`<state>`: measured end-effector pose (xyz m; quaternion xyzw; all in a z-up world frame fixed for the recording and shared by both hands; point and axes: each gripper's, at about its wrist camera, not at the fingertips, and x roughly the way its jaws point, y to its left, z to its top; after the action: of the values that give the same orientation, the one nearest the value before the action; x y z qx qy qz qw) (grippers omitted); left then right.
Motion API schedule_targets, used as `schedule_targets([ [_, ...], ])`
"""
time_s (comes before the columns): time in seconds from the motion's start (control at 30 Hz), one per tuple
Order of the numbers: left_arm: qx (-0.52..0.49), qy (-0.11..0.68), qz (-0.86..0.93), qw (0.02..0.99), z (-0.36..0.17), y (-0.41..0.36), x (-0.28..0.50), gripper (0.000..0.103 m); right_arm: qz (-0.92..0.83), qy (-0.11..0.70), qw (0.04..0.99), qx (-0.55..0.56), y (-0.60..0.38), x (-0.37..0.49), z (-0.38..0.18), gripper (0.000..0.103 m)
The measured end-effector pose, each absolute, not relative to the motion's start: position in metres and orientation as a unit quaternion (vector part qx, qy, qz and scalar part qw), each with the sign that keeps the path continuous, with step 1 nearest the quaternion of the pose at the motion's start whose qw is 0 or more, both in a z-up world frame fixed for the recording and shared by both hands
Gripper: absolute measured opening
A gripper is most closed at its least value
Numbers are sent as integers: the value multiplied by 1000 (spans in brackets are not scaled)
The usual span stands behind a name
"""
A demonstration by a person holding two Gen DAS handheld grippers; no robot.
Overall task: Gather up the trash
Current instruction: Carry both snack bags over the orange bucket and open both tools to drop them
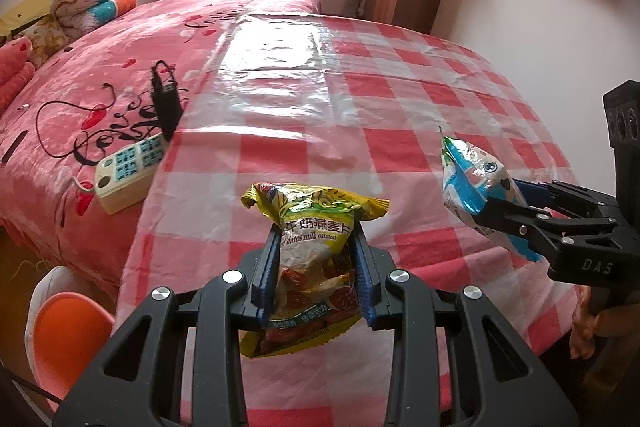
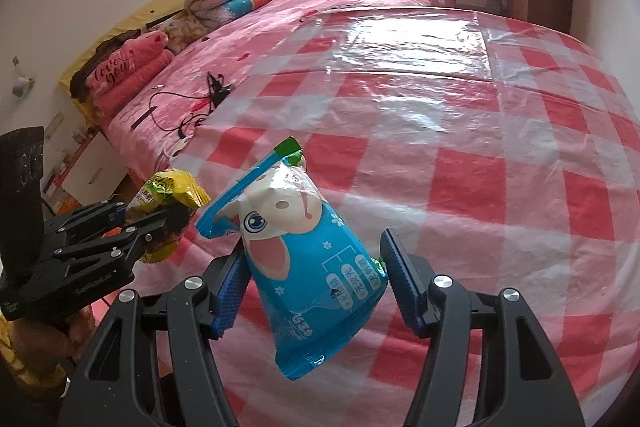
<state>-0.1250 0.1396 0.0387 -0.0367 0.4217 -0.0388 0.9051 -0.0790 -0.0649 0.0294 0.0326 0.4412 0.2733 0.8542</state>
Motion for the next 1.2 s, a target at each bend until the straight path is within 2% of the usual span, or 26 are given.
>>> schedule_targets([
  [0.67, -66, 411, 20, 909, 49, 206, -169, 35, 331, 447, 831, 12, -9, -104, 43, 64],
  [1.2, -109, 410, 90, 901, 44, 275, -216, 35, 414, 455, 788, -40, 81, -127, 53, 64],
])
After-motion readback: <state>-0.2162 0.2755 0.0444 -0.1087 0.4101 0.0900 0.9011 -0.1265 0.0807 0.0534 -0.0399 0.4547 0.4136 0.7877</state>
